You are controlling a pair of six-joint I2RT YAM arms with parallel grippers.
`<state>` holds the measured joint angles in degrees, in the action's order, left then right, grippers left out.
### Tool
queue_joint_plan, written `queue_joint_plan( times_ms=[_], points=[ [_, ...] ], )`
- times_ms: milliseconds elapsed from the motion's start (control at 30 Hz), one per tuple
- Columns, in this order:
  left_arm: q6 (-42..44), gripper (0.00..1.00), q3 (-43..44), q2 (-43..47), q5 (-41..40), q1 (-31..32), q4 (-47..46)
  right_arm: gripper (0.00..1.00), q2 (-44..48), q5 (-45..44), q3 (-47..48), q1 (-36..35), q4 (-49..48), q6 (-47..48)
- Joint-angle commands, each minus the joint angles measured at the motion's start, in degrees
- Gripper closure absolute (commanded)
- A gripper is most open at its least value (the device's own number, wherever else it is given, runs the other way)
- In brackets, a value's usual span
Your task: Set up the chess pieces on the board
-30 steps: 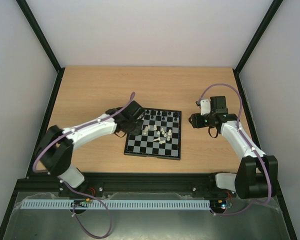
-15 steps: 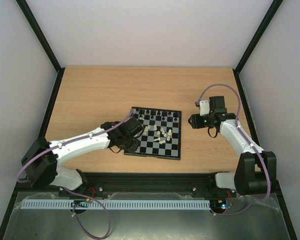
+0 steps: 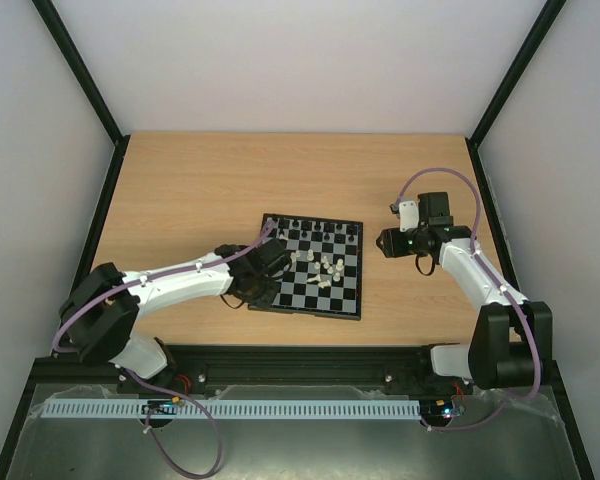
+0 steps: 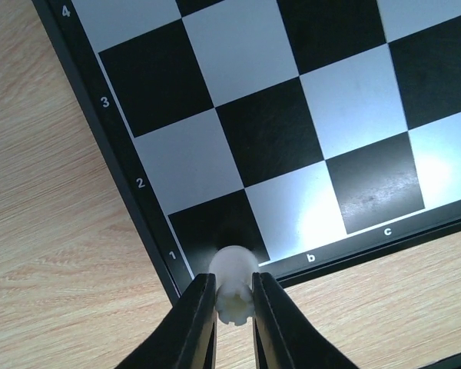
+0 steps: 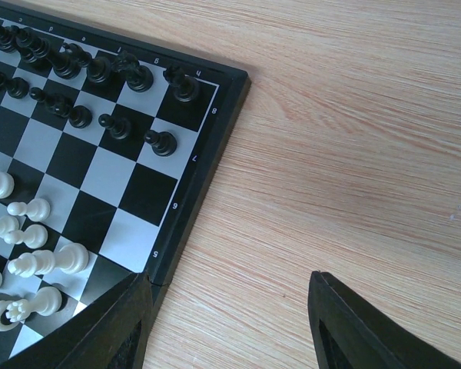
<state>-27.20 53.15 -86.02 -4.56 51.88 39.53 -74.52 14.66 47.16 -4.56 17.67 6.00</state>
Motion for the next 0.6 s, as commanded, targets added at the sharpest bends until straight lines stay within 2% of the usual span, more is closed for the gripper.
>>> queue_joint_plan(
  times_ms=[0, 500, 567],
  points=[
    [-0.7, 0.83, -1.3, -0.7, -0.5, -0.9, 0.0, 0.43, -0.5, 0.2, -0.2, 0.1, 0.5, 0.5],
    [-0.3, 0.81, -2.2, -1.1, 0.1, -3.0, -2.3, 0.43, -0.2, 0.3, -0.2, 0.0, 0.6, 0.6],
    [-0.2, 0.78, -2.3, -0.9, 0.6, -3.0, -2.2, 0.43, -0.2, 0.4, -0.1, 0.1, 0.6, 0.6]
  ],
)
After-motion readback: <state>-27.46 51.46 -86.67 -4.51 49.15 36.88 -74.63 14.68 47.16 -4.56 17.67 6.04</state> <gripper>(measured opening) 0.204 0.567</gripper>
